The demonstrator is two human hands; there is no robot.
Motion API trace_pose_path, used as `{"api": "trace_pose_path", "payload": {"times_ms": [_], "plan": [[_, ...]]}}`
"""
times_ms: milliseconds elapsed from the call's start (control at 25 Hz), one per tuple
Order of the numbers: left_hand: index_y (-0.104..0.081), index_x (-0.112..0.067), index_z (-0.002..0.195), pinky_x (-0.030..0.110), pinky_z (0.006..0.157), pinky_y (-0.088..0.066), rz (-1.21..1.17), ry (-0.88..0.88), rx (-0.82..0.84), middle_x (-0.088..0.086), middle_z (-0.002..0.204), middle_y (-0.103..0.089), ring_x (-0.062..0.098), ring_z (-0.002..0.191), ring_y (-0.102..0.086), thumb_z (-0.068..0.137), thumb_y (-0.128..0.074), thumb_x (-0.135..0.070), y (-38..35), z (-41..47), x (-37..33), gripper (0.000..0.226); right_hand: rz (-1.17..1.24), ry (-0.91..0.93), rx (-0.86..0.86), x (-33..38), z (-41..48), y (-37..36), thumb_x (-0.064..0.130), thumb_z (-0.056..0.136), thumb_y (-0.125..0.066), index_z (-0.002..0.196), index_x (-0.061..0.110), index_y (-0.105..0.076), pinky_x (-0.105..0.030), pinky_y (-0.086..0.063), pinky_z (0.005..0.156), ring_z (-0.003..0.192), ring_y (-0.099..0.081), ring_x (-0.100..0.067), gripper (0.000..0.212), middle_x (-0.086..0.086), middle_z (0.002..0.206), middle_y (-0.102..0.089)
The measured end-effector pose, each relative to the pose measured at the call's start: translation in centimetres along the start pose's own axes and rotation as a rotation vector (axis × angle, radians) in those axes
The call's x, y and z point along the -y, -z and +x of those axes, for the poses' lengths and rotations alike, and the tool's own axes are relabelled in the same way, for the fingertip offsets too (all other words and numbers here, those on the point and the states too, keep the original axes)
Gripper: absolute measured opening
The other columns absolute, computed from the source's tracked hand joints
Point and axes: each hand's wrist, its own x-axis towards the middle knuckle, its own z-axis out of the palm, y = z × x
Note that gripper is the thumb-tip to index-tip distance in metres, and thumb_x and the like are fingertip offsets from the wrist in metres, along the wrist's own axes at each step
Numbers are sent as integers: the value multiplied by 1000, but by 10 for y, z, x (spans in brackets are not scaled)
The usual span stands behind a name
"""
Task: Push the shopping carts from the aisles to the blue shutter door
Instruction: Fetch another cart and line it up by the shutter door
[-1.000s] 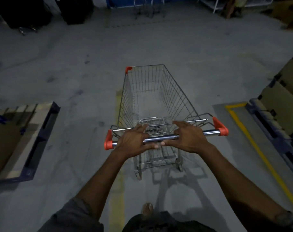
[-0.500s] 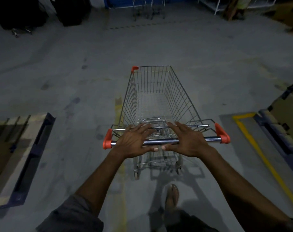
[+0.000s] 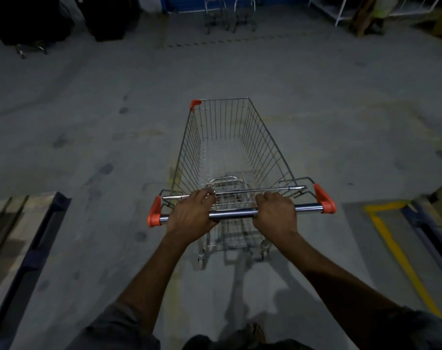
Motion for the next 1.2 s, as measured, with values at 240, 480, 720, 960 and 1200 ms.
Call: {"api": "trace_pose_path", "payload": {"times_ms": [240,480,720,960,1200], "plan": [[-61,-24,111,36,53,-51,69,80,3,0,97,-64,27,72,-69,72,-78,-49,-30,117,37,50,-61,-91,-16,-35,135,-34,24,51,-72,77,15,-65,-36,-42,70,68,-62,-30,29,-7,70,-64],[-65,-28,105,33,64,-52,-50,8,22,1,86,-75,26,78,-72,73,-34,-97,-46,238,110,82,73,134,79,-83,286,-48,76,72,-68,75,31,-53,-33,-43,70,72,-56,-15,47,7,76,-61],[-65,-25,99,35,72,-49,-170,-6,86,7,90,-75,31,90,-72,96,-23,-77,-58,351,192,67,214,104,76,-81,417,-56,87,92,-29,56,32,-38,-33,-37,66,62,-50,-9,66,13,59,-46],[-67,-24,79,31,58,-40,-31,-35,-31,6,66,-69,26,66,-70,99,-16,-74,-93,456,276,74,87,69,-14,-71,535,-91,86,93,-25,66,27,-58,-35,-43,72,65,-58,-18,73,3,66,-63],[-66,-24,74,27,46,-34,112,17,-136,1,54,-61,24,47,-62,99,-29,-70,-134,566,339,64,-19,-85,-245,-73,657,-138,56,104,-41,62,17,-67,-39,-38,71,60,-61,-28,62,-6,59,-65]]}}
